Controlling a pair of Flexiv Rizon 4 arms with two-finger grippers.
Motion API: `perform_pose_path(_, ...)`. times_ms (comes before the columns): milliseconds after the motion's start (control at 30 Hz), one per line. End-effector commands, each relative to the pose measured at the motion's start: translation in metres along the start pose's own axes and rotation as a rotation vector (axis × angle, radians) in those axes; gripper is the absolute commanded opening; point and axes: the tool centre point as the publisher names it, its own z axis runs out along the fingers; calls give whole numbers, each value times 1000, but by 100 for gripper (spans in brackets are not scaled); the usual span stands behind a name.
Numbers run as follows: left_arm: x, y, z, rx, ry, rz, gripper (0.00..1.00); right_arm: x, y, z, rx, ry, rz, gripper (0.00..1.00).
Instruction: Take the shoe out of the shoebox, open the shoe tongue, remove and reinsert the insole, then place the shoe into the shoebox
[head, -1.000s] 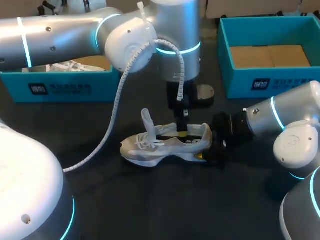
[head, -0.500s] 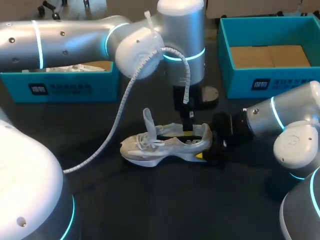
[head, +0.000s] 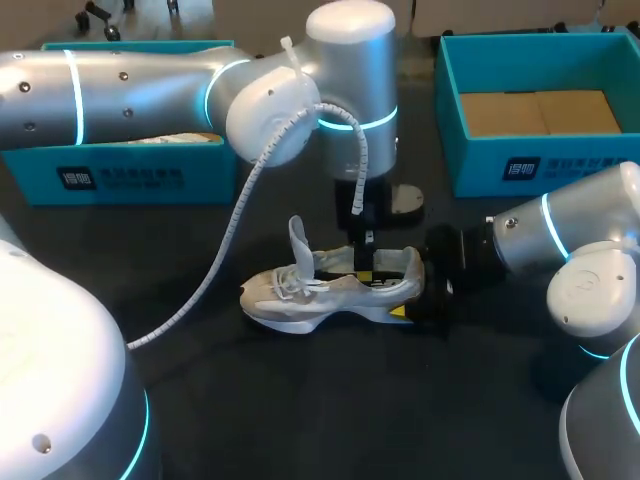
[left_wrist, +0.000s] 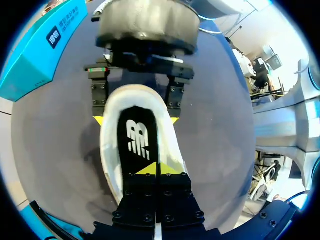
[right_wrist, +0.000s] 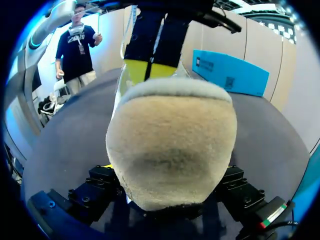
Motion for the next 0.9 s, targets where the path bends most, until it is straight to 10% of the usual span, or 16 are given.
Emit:
perform_pose_path(33,3,4,9,3,11,11,0,1,0,3,2,-2,0,0)
perform_pose_path(433,6,7,26,-3,22,37,0,1,0,3,2,-2,0,0)
perform_pose_path(633,5,8,30,-6,16,43,40,1,0,3,2,-2,0,0)
perform_pose_path(900,2,8,37,8,-9,61,38,1,0,3,2,-2,0,0)
